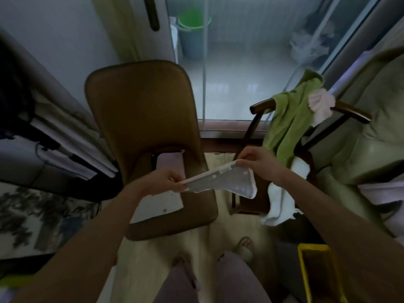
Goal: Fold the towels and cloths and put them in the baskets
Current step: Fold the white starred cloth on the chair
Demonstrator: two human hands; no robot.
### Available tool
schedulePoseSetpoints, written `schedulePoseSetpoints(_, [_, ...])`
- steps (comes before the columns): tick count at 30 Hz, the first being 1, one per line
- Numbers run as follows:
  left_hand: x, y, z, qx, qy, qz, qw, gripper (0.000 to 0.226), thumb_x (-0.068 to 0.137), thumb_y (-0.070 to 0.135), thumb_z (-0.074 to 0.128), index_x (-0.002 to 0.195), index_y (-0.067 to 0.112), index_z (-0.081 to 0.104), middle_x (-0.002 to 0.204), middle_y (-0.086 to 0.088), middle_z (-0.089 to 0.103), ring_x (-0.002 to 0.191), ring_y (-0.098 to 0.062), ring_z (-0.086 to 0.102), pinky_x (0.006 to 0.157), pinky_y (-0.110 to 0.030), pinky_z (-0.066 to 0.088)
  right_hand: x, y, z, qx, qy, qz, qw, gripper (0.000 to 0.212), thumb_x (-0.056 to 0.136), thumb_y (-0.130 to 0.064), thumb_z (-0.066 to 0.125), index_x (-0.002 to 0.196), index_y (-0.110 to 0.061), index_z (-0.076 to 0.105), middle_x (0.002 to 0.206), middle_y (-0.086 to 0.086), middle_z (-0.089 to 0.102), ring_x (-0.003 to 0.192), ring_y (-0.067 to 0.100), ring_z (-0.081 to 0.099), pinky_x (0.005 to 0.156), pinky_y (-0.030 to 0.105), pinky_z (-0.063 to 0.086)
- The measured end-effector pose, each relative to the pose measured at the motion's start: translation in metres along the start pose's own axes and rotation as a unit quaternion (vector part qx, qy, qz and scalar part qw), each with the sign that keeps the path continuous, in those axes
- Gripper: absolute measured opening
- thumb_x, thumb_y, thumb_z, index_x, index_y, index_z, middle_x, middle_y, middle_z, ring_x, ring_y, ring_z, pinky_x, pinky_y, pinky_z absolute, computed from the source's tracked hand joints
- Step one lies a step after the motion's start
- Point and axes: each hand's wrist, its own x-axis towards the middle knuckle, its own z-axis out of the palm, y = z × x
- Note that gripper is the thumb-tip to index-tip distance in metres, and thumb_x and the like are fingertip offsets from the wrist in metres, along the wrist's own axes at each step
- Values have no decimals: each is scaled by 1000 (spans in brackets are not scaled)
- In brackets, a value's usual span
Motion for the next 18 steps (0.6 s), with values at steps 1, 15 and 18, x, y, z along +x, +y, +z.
schedulePoseSetpoints(1, [-9,-11,-4,12,19,-11,1000,24,89,32,65,66,24,61,60,7,49,54,-5,46,54,-17,35,-2,-4,14,-29,2,2,1000,6,85,-6,68,80,-4,66,75,8,64,61,2,57,59,13,43])
schedulePoseSetpoints(15, [-56,-143,-11,-118,295,-67,946,17,95,24,56,89,16,69,84,-10,65,73,-16,59,61,-18,45,38,-23,166,-88,-12,24,996,12,91,-15,62,88,-7,70,72,-6,59,67,3,52,62,18,39])
schedulePoseSetpoints(18, [-57,-149,-18,-139,325,-41,935,17,94,21,58,91,11,71,75,-3,63,61,0,54,54,-7,38,50,-28,183,-80,15,6,997,12,91,-16,60,89,-9,70,82,1,66,78,14,59,73,27,46])
